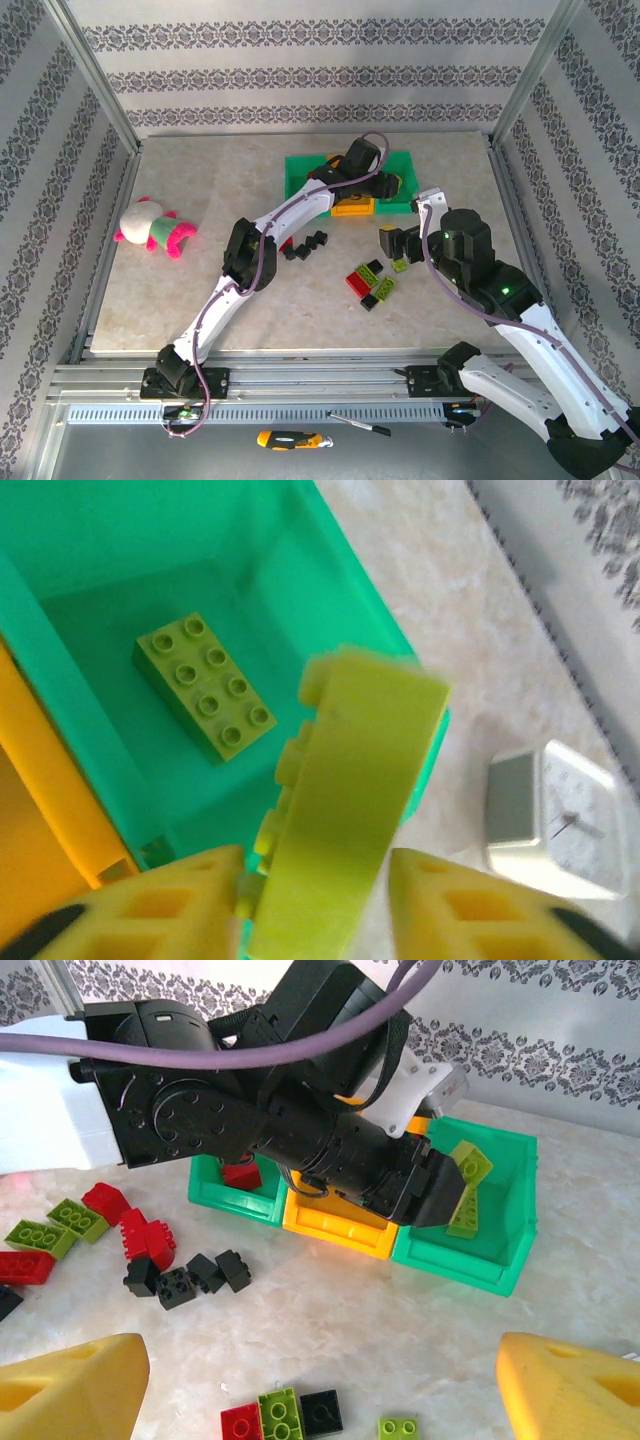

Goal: Sort the legos into containers by color
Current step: Place the lego in the container, then pick up the lego from the middle-right of the table.

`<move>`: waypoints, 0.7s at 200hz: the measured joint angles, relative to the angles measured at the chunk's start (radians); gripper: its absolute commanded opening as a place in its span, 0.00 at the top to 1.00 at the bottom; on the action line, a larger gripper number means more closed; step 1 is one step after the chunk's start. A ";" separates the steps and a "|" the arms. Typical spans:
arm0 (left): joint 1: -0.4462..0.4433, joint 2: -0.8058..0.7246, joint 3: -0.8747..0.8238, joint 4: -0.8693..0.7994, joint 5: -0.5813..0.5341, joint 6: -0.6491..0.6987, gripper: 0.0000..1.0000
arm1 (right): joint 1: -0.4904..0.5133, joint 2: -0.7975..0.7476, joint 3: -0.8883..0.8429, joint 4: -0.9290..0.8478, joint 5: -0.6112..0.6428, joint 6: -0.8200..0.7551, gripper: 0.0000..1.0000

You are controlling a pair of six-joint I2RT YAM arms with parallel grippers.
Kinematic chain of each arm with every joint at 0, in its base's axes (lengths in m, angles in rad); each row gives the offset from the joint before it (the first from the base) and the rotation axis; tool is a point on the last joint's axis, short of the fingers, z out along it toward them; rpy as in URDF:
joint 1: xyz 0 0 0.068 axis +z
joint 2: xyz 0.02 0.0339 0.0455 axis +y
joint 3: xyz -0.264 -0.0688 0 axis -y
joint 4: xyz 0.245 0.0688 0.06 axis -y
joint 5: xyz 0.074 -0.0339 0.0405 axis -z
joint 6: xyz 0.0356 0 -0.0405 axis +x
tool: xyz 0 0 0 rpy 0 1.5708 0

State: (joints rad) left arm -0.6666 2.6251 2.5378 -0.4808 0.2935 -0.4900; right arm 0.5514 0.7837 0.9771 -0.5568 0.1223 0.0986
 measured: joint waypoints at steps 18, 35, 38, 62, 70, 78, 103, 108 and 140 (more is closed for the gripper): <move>0.000 0.000 0.014 0.004 -0.002 -0.009 0.35 | 0.000 -0.001 -0.002 -0.001 0.000 0.002 0.10; 0.000 0.000 0.016 0.005 -0.001 -0.011 0.30 | 0.000 -0.003 -0.006 -0.002 0.000 0.003 0.10; 0.000 0.000 0.016 0.005 -0.001 -0.013 0.28 | 0.000 -0.003 -0.006 -0.001 0.000 0.003 0.10; 0.000 -0.004 0.009 0.004 0.000 -0.006 0.22 | 0.000 -0.013 -0.029 0.001 0.001 0.016 0.11; 0.000 -0.021 -0.021 0.007 0.002 0.000 0.19 | -0.006 -0.021 -0.044 0.003 0.001 0.027 0.11; 0.000 -0.052 -0.076 0.014 0.003 0.008 0.16 | -0.012 -0.028 -0.060 0.003 0.001 0.035 0.11; 0.000 -0.233 -0.383 0.105 0.010 0.039 0.11 | -0.039 -0.049 -0.120 0.008 0.003 0.076 0.11; 0.000 -0.278 -0.454 0.132 0.010 0.043 0.11 | -0.043 -0.053 -0.133 0.007 0.004 0.085 0.11; 0.000 -0.569 -0.882 0.352 -0.003 0.111 0.09 | -0.078 -0.077 -0.208 0.005 0.005 0.145 0.12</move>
State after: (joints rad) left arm -0.6666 2.0560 1.6558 -0.1291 0.2901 -0.3790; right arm 0.4736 0.7063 0.7689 -0.5514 0.1268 0.2440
